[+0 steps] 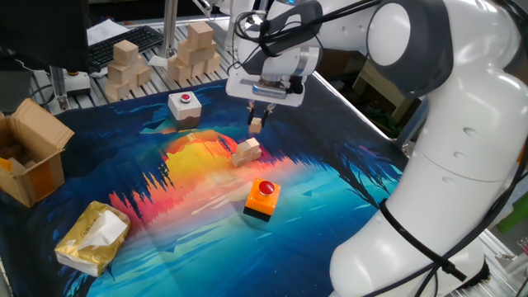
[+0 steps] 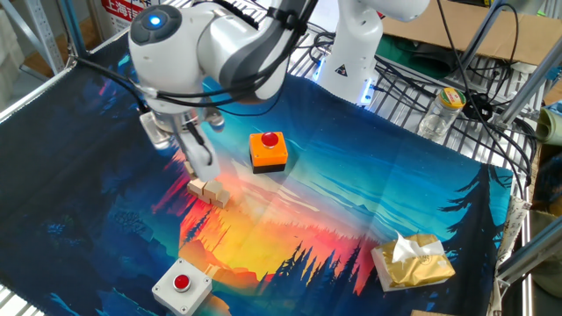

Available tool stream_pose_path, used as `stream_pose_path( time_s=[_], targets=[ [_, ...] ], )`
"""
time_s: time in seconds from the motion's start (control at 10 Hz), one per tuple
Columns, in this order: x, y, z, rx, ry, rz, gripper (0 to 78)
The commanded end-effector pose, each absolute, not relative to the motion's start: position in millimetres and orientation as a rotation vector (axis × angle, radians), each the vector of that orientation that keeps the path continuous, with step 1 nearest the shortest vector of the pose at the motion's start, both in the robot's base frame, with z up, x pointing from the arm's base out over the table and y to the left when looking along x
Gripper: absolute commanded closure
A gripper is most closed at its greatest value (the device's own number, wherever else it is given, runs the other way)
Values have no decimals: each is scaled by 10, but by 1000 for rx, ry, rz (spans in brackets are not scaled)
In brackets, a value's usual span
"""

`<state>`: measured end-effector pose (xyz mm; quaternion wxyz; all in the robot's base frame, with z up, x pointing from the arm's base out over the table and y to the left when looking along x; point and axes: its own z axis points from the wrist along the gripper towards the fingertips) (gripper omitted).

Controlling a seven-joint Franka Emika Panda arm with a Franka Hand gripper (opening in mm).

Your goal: Stack the blocks into a pyramid shape

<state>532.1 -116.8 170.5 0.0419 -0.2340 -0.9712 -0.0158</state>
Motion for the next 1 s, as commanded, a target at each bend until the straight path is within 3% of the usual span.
stream_pose_path(
  time_s=[0.1,0.6,1.0],
  targets=[
    [5232,-1091,1672,-590,-2979,-20,758],
    [5232,-1091,1672,-549,-3000,77,758],
    [5183,-1089,1651,-374,-3000,64,758]
  ],
)
